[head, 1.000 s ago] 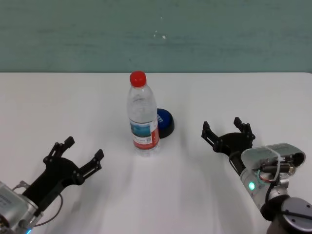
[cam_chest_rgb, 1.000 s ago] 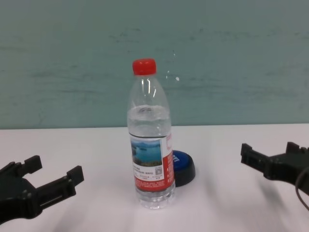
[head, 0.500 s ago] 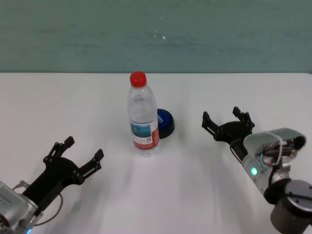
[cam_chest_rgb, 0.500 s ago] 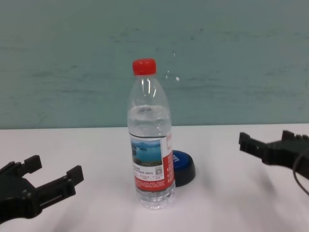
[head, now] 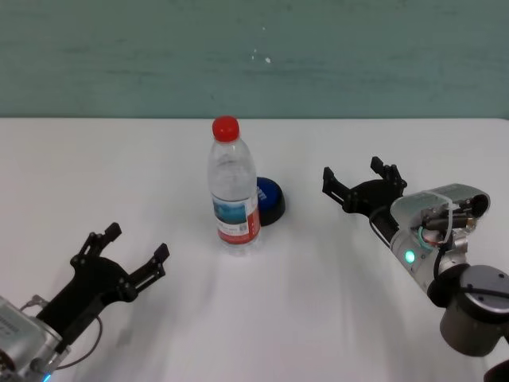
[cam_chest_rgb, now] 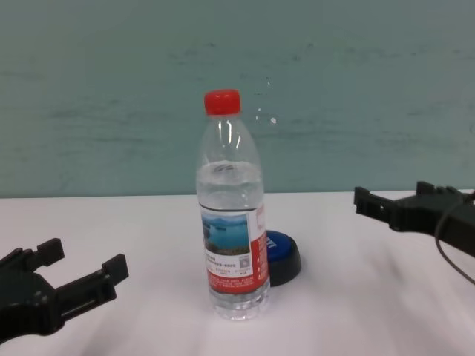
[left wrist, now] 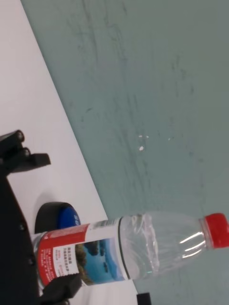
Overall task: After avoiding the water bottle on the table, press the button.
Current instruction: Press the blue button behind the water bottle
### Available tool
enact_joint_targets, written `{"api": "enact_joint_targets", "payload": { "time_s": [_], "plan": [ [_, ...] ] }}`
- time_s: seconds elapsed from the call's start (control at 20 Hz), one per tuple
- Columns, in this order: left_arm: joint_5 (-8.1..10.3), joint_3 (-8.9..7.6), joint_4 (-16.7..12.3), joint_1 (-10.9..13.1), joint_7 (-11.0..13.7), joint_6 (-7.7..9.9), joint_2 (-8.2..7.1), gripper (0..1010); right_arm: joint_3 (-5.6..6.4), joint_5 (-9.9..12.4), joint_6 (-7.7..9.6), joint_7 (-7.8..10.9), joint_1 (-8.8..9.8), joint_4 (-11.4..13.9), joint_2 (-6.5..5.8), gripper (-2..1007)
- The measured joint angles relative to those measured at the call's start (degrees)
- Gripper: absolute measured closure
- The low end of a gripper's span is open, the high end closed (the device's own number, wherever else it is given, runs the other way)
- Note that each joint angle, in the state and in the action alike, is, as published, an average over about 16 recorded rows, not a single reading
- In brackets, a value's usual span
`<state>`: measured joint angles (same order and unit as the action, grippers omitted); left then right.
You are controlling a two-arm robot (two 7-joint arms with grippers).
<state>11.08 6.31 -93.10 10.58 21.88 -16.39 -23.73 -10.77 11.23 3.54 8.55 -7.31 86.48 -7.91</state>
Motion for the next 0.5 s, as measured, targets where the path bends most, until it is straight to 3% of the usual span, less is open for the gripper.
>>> {"api": "enact_joint_targets", "payload": {
  "time_s": [0.5],
  "plan": [
    [0.00,0.00,0.00,0.00,0.00,0.00,0.00,0,-0.94,0.06,0.99,2.61,-5.40,-4.96,0.04,1]
  ]
}}
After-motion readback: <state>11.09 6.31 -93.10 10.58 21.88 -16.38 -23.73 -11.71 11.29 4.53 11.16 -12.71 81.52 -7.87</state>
